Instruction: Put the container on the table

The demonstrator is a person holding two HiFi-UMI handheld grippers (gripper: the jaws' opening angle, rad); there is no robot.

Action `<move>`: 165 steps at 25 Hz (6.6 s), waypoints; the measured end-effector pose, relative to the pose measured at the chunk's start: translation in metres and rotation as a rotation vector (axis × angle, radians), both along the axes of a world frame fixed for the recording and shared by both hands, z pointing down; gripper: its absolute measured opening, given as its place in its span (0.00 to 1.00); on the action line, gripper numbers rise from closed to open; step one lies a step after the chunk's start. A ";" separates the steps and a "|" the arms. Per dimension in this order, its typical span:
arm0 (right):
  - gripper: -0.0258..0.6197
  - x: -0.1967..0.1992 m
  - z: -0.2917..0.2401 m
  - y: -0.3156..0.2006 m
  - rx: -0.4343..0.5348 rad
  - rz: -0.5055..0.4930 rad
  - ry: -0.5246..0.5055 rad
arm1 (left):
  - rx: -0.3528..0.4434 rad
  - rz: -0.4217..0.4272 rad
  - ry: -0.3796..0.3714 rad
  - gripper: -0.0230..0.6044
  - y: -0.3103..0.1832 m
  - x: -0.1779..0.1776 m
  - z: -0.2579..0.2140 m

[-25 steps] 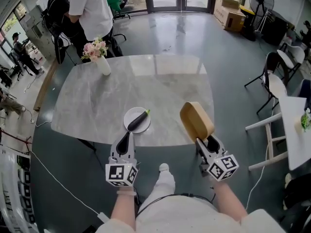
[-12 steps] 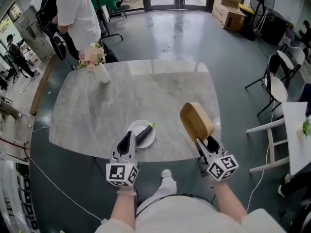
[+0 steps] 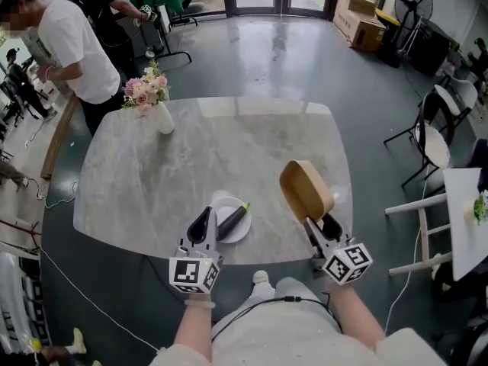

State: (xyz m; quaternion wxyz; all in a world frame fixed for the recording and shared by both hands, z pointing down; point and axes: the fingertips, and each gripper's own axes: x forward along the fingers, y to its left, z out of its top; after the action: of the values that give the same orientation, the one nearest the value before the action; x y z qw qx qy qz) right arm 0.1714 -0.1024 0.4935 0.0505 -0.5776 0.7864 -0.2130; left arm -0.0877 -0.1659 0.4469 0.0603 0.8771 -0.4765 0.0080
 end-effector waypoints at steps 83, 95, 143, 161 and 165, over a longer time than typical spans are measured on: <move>0.50 -0.109 0.085 -0.187 -0.491 -0.275 -0.730 | -0.150 -0.190 -0.013 0.05 -0.091 -0.038 0.050; 0.50 -0.134 0.105 -0.158 -0.579 -0.510 -0.377 | -0.150 -0.204 -0.008 0.05 -0.089 -0.042 0.048; 0.05 -0.113 0.126 -0.137 -0.657 -0.497 -0.118 | -0.169 -0.213 0.001 0.05 -0.078 -0.040 0.049; 0.05 -0.087 0.060 -0.139 -0.254 -0.417 0.212 | -0.127 -0.185 0.003 0.05 -0.060 -0.040 0.034; 0.05 -0.083 0.043 -0.137 -0.179 -0.402 0.196 | -0.115 -0.178 0.002 0.05 -0.056 -0.038 0.031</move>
State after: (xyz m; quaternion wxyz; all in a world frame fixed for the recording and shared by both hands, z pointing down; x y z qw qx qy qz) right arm 0.0885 -0.2392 0.5360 -0.1207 -0.4297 0.8647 -0.2305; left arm -0.1258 -0.2216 0.4778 0.1114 0.8265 -0.5510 0.0293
